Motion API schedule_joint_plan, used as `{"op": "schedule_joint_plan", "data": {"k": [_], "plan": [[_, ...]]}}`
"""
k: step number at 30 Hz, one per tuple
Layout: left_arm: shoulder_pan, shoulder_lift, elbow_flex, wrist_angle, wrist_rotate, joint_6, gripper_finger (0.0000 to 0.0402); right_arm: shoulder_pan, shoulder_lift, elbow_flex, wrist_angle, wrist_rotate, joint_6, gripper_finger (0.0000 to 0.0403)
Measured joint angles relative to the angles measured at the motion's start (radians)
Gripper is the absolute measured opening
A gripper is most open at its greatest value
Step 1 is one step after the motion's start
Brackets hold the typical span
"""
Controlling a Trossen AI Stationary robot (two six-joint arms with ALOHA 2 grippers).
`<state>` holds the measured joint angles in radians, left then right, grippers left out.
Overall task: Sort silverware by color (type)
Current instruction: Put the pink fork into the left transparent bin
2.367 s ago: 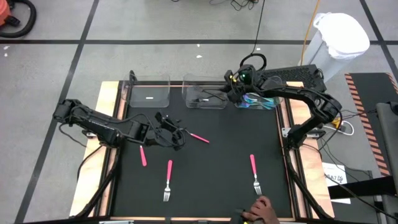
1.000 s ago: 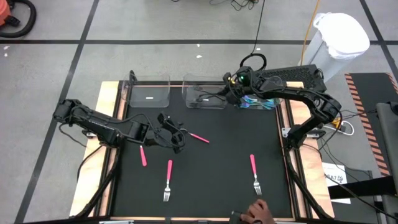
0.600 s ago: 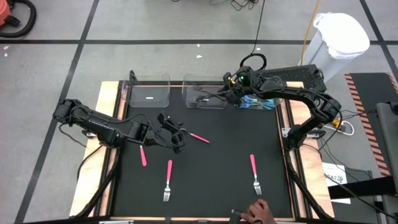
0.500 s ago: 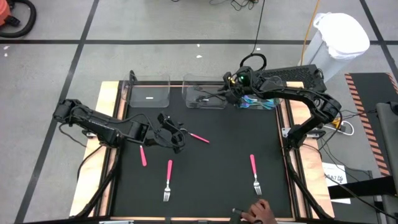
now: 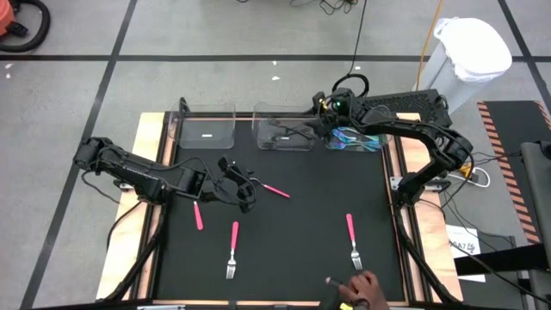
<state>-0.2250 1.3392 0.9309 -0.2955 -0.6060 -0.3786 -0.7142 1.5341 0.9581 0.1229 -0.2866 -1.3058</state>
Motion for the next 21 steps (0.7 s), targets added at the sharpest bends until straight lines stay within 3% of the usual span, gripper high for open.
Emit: {"op": "schedule_joint_plan", "data": {"k": [5, 11, 21], "plan": [[0.000, 0.000, 0.000, -0.001, 0.000, 0.000, 0.0203, -0.009, 0.000, 0.000, -0.018, 0.002, 0.042, 0.0207], [0.000, 0.000, 0.000, -0.003, 0.000, 0.000, 0.0203, 0.008, -0.015, 0.000, -0.022, 0.017, 0.117, 0.0204], [0.000, 0.000, 0.000, -0.007, 0.001, 0.002, 0.0203, 0.157, -0.163, 0.000, -0.083, 0.042, 0.571, 0.0202]]}}
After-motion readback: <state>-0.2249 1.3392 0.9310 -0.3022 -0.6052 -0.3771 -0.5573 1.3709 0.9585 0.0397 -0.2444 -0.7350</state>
